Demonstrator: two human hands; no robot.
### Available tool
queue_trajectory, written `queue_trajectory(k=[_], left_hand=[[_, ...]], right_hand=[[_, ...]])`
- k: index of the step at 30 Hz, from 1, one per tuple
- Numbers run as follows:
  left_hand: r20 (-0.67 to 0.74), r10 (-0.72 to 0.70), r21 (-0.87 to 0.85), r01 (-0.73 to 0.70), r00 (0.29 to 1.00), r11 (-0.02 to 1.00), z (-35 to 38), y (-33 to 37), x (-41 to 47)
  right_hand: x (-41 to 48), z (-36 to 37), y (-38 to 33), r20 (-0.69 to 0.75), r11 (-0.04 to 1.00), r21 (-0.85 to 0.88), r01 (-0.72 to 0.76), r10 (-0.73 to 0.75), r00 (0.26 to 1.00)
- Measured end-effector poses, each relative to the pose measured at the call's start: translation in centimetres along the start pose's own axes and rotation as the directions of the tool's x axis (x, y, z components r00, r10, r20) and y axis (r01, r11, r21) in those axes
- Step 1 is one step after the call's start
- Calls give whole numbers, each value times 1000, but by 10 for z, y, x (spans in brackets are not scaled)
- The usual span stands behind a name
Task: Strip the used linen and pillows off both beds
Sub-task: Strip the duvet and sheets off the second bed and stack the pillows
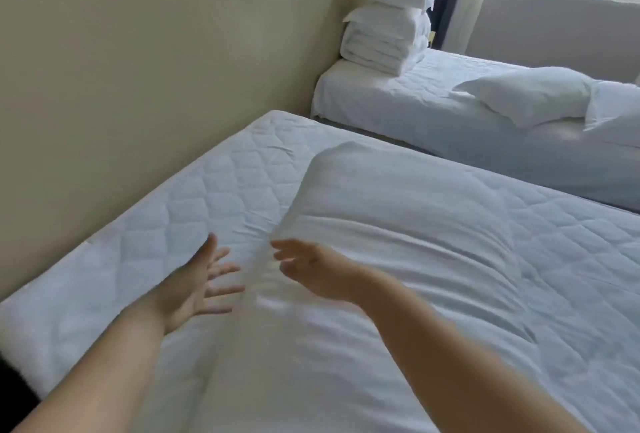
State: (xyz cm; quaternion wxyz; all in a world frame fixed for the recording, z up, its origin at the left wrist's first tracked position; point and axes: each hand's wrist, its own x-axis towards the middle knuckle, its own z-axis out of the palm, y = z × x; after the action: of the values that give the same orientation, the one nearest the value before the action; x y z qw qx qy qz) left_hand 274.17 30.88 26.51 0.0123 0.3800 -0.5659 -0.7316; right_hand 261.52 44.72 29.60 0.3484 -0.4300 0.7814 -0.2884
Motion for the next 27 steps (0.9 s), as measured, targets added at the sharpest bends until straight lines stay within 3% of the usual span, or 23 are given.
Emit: queue_trajectory(k=[2,4,6,9,13,16,18,21,24,27], left_hand=[[5,-4,200,3,1000,980,-4,9,8],[-36,-30,390,42,999,920,6,3,23],[4,-28,403,24,1000,915,28,-19,41],[-30,26,263,-17,999,965,63,-53,63],[-116,83,210,-57,990,976,95,-62,77],[-158,67,100,-51,985,994,102,-39,80],[-155,192,141,-171,969,975,102,-3,79],[-75,432,200,-410,899,890,97,76,80],[-30,540,266,-514,841,816,73,136,96],[-88,504,447,-418,859,791,30,141,133]], right_hand=[[12,-2,24,-48,936,-351,-40,25,999],[13,-4,50,-136,795,-589,-146,80,987],[13,-3,68,-232,737,-623,-263,147,962],[8,-1,98,-388,667,-677,-312,37,921],[-5,-10,120,-522,730,-570,-377,32,852],[-25,-24,134,-685,823,-360,-439,86,723],[-34,-41,136,-791,860,-201,-469,140,596],[-48,-63,120,-847,926,-49,-374,160,507],[-43,-72,102,-861,945,-101,-310,73,503],[-18,-55,118,-789,866,-281,-413,36,613]])
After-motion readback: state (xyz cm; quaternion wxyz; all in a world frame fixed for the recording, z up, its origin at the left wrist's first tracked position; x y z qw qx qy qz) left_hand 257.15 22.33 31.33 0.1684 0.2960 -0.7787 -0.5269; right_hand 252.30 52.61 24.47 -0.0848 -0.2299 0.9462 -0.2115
